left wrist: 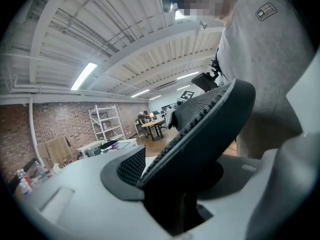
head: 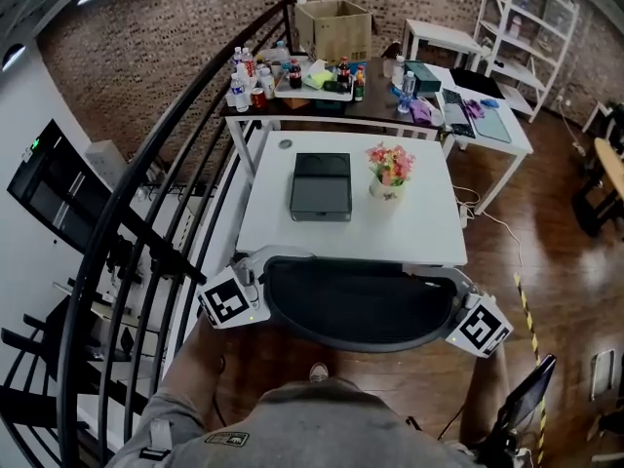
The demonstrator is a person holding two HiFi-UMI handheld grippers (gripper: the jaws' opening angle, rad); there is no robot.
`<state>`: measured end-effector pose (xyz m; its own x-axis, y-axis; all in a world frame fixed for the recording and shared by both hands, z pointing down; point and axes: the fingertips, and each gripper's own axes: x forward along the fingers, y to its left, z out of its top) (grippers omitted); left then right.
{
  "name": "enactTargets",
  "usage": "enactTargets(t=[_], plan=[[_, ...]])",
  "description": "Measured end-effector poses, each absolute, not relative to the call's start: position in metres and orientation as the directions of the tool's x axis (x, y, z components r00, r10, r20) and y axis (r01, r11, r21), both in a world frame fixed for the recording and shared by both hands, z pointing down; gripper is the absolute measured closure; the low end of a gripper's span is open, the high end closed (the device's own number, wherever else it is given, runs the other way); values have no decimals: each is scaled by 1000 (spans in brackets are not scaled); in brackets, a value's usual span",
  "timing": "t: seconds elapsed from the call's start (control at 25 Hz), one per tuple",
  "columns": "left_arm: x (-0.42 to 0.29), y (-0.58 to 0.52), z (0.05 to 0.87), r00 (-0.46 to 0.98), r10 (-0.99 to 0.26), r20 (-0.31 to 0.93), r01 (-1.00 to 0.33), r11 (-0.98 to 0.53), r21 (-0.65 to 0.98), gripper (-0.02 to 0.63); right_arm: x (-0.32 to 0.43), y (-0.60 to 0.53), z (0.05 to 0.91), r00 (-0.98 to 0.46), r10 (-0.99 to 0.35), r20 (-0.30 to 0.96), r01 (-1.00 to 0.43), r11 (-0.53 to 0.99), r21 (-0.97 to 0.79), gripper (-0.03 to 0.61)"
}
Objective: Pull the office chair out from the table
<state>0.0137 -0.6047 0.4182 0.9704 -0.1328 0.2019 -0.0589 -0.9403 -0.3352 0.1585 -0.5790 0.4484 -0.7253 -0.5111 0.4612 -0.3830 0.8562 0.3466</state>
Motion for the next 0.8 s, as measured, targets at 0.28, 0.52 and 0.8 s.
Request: enactTargets(t=[0.28, 0.52, 0.8], plan=[[11, -591, 425, 963, -143, 228, -52, -930, -363, 411, 158, -566, 451, -721, -500, 481, -357, 862, 360, 433], [10, -580, 427, 961, -145, 233, -55, -933, -355, 411, 157, -554, 453, -722, -491, 487, -344, 866, 363, 439], [9, -551, 424, 963, -140, 232, -53, -937, -344, 417, 156, -523, 450, -735, -467, 492, -320, 878, 356, 451]])
